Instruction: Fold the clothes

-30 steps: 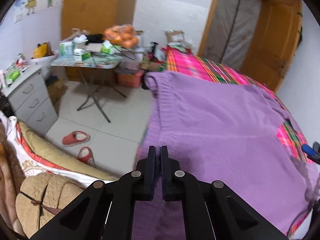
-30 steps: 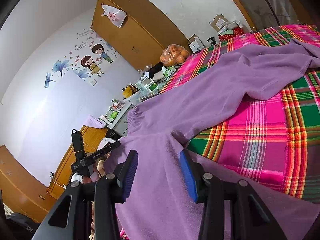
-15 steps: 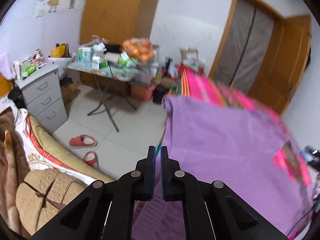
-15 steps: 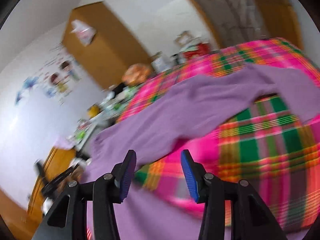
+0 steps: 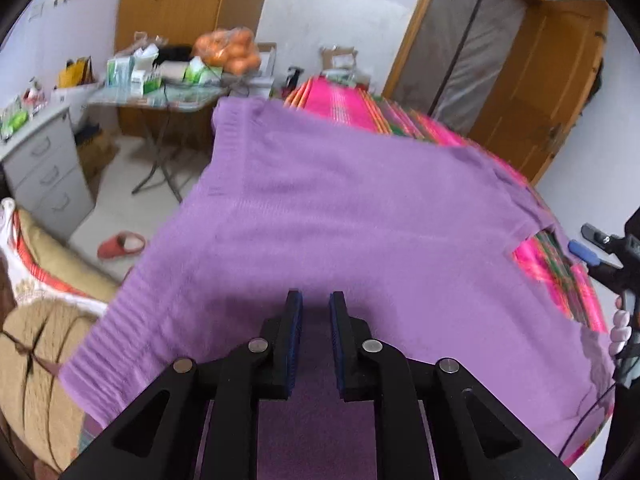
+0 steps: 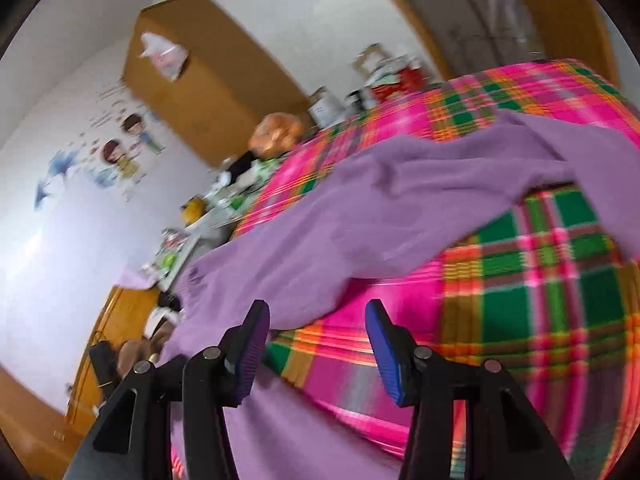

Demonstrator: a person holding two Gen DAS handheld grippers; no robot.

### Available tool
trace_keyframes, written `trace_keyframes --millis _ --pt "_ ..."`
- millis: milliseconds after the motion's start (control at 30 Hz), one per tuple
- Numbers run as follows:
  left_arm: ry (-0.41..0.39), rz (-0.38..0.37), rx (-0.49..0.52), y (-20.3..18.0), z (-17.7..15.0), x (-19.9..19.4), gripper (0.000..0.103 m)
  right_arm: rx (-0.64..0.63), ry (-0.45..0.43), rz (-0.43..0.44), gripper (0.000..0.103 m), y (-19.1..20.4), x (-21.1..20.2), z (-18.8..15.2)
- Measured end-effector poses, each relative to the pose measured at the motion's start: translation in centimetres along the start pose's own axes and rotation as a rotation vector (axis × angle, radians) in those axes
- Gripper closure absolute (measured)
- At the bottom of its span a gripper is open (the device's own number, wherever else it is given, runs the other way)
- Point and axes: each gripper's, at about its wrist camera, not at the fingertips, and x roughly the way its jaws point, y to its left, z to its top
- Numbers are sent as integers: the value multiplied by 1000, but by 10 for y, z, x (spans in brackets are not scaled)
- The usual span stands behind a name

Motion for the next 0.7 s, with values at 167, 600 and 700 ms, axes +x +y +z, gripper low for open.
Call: trace_keyframes --millis 167,600,700 --pt "-47 11 -71 16 -2 -12 88 -166 78 55 49 52 36 14" --pt "-82 -89 -291 74 4 -8 88 -724 296 26 49 212 227 33" --pt "-83 -122 -291 75 3 -8 88 -868 303 25 50 231 260 33"
